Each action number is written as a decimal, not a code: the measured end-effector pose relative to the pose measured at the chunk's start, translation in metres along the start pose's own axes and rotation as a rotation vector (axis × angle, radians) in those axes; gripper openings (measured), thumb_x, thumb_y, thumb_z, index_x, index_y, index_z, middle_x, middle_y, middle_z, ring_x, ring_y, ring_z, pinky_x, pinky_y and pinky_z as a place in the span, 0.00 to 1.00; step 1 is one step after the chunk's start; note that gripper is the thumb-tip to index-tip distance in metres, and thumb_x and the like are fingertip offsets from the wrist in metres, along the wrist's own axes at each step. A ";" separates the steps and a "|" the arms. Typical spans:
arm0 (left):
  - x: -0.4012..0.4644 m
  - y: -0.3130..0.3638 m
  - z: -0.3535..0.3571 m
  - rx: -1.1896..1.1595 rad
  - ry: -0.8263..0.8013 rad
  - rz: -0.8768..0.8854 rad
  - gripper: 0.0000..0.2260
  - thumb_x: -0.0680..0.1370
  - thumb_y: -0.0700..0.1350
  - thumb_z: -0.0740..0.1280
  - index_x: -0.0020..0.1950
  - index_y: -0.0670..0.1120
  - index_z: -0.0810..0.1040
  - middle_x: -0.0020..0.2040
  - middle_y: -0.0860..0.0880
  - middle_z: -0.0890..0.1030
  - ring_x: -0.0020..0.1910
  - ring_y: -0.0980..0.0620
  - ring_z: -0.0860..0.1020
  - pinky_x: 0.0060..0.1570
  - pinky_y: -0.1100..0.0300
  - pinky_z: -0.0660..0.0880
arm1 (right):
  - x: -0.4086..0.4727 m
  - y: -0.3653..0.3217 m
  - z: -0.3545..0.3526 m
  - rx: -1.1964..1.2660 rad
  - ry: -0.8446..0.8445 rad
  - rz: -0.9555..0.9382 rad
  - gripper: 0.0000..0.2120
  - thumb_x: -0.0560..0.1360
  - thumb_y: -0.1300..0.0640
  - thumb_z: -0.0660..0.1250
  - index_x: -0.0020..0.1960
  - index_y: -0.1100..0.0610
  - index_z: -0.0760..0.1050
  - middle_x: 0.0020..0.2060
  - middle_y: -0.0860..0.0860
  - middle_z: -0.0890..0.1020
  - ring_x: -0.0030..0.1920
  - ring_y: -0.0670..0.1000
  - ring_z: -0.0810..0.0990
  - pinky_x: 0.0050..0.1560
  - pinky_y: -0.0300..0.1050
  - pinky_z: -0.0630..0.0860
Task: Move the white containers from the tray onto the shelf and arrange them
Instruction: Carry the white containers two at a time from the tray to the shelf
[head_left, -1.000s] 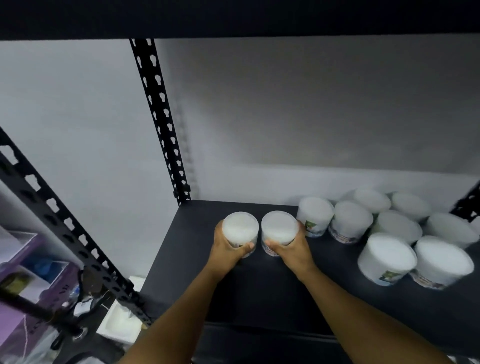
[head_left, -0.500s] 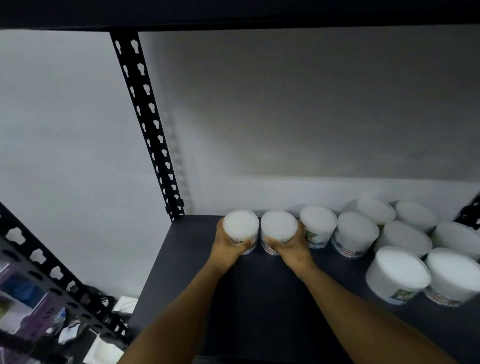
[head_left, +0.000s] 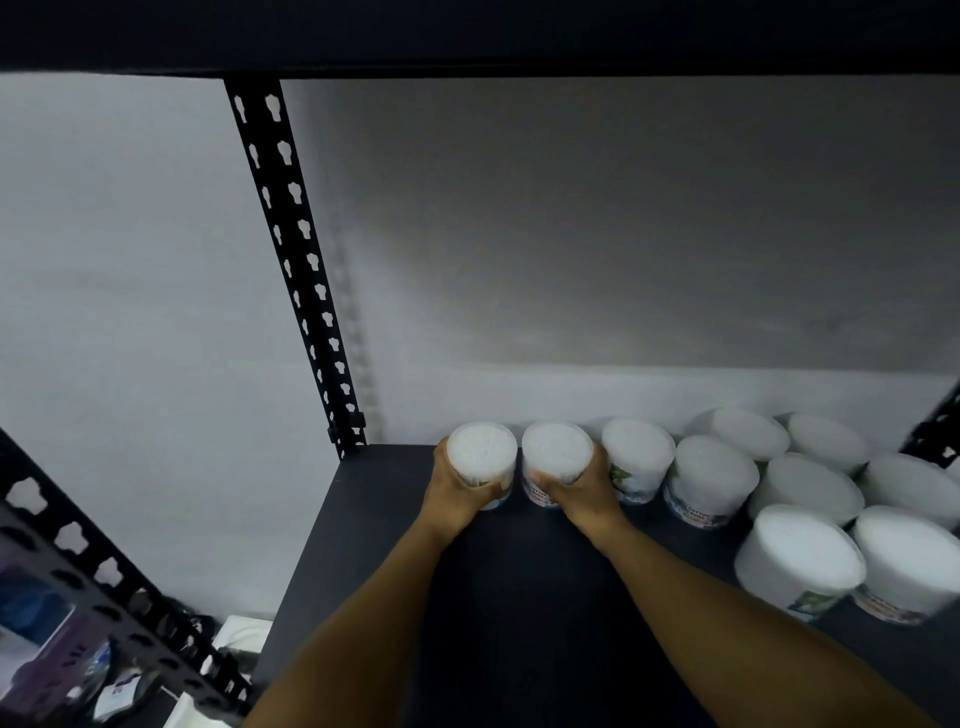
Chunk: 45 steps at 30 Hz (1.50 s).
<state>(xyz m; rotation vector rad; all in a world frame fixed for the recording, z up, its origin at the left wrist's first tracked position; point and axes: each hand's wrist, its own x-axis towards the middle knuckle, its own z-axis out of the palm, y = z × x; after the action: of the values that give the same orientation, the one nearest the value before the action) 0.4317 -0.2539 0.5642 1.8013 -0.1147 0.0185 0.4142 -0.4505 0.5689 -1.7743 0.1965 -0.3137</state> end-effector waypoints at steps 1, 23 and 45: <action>0.001 0.001 -0.001 -0.001 -0.005 -0.002 0.40 0.64 0.46 0.80 0.65 0.59 0.58 0.59 0.62 0.69 0.61 0.55 0.70 0.55 0.62 0.70 | 0.001 0.000 0.001 -0.005 0.006 -0.003 0.39 0.60 0.60 0.81 0.66 0.56 0.65 0.62 0.54 0.73 0.62 0.53 0.73 0.61 0.50 0.72; -0.005 0.015 -0.003 -0.067 -0.024 0.010 0.42 0.60 0.51 0.80 0.67 0.55 0.60 0.66 0.53 0.68 0.64 0.55 0.71 0.57 0.62 0.74 | -0.002 -0.019 -0.013 -0.108 -0.111 0.040 0.41 0.63 0.55 0.80 0.68 0.52 0.61 0.61 0.48 0.70 0.62 0.50 0.70 0.58 0.45 0.68; -0.148 0.037 -0.015 1.078 -0.099 0.022 0.34 0.78 0.65 0.50 0.78 0.48 0.47 0.79 0.49 0.46 0.77 0.49 0.42 0.74 0.51 0.40 | -0.129 -0.030 -0.049 -1.088 -0.400 -0.205 0.41 0.75 0.30 0.46 0.78 0.55 0.46 0.78 0.52 0.49 0.77 0.52 0.43 0.76 0.52 0.42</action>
<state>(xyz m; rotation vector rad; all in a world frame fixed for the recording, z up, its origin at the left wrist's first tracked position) 0.2818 -0.2376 0.5921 2.8795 -0.2207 0.0063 0.2756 -0.4507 0.5950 -2.8960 -0.1462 0.0470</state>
